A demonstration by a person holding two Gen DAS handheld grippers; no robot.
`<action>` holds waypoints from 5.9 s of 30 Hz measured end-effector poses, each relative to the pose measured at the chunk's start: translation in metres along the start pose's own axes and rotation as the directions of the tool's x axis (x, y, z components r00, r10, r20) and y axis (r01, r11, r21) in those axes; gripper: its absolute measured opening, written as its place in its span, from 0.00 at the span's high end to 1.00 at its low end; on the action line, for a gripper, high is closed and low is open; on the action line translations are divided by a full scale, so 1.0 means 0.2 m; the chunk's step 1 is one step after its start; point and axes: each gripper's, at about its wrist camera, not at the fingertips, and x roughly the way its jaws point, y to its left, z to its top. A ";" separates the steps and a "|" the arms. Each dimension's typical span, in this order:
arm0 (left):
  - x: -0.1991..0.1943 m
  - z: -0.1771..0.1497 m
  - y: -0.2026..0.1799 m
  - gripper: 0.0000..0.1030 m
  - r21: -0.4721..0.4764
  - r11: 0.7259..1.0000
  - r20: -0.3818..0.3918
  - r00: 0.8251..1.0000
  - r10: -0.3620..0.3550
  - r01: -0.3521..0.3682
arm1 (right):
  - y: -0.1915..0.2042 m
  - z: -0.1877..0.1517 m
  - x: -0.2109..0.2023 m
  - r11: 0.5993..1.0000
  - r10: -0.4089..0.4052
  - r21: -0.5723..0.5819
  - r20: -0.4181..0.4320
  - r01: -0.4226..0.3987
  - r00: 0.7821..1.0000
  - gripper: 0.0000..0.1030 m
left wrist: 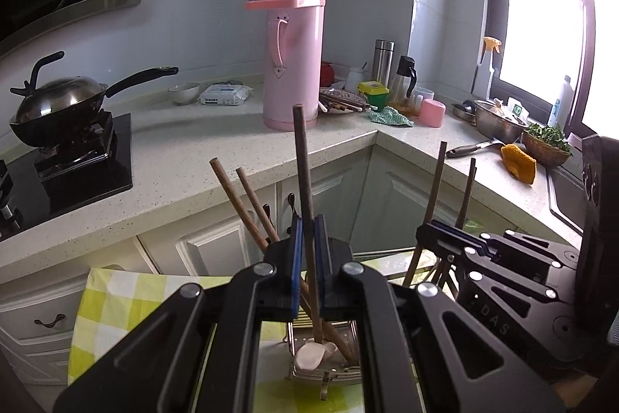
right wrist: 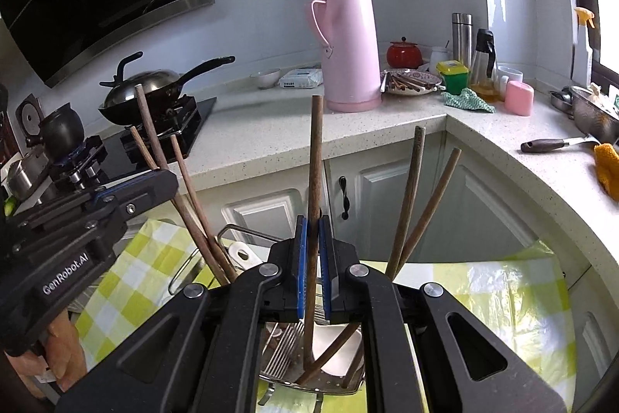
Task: Organize utensils
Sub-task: 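Lower both chopsticks into the rack, then open both tools to release the chopsticks inside the rack, then withdraw both open tools and lower them over the last two chopsticks, then close the right tool on one wooden chopstick while the left tool grips the other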
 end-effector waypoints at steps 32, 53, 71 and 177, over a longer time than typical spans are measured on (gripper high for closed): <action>-0.45 -0.07 0.12 0.11 -0.075 0.989 0.176 0.975 0.136 -0.124 | -0.13 -0.05 -0.49 0.999 -0.010 0.043 0.161 0.003 0.987 0.45; -0.83 -0.67 0.16 0.05 -0.106 0.983 0.185 0.968 0.170 -0.152 | -0.04 -0.60 -0.88 0.998 -0.064 0.014 0.161 0.063 0.985 0.21; -0.67 -1.23 0.15 0.05 -0.111 0.978 -0.052 0.984 0.173 -0.178 | 0.03 -1.10 -0.61 0.991 -0.114 0.065 -0.100 0.121 0.988 0.20; -0.13 -1.26 -0.33 0.94 0.093 0.984 -0.407 0.907 -0.104 0.154 | -0.03 -1.22 -0.34 0.986 -0.157 -0.103 -0.355 0.128 0.922 0.92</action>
